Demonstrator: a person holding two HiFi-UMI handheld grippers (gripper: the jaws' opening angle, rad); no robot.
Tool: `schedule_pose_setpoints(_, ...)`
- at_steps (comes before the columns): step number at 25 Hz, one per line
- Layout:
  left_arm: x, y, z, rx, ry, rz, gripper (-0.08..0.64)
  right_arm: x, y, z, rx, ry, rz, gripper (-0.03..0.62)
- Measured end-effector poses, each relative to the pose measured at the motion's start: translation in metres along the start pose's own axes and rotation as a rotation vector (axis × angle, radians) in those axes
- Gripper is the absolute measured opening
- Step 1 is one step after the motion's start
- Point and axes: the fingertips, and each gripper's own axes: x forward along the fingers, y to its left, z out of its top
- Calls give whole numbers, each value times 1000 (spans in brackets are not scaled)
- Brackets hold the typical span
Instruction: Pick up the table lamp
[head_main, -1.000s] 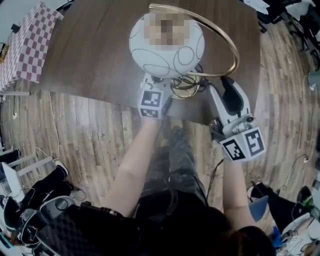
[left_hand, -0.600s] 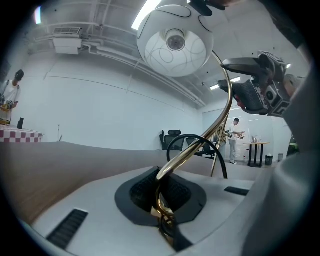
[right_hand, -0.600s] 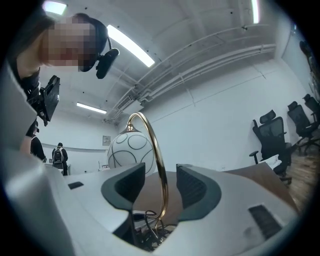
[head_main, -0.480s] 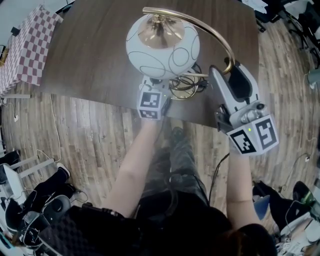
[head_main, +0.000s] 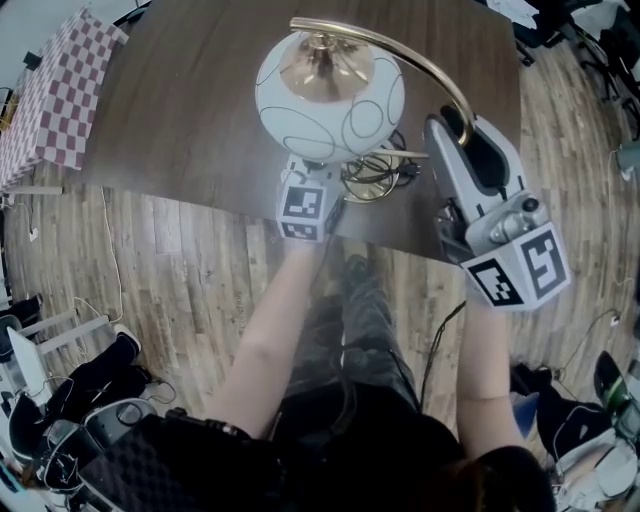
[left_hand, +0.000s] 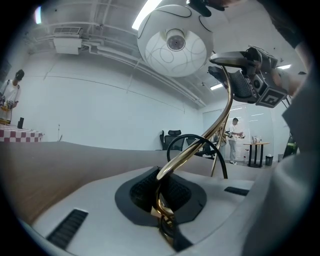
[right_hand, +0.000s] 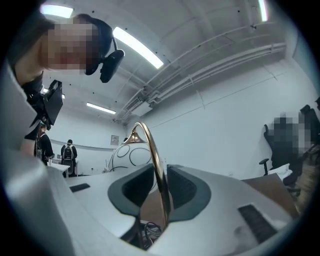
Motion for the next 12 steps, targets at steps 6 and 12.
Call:
schedule_pose_setpoints(6, 0, 1, 0, -5, -1, 4, 2, 2, 1, 4, -22, 8, 18, 32)
schedule_pose_setpoints(12, -1, -1, -2, -9, -6, 1, 2, 0, 3, 4, -41, 11, 25, 25)
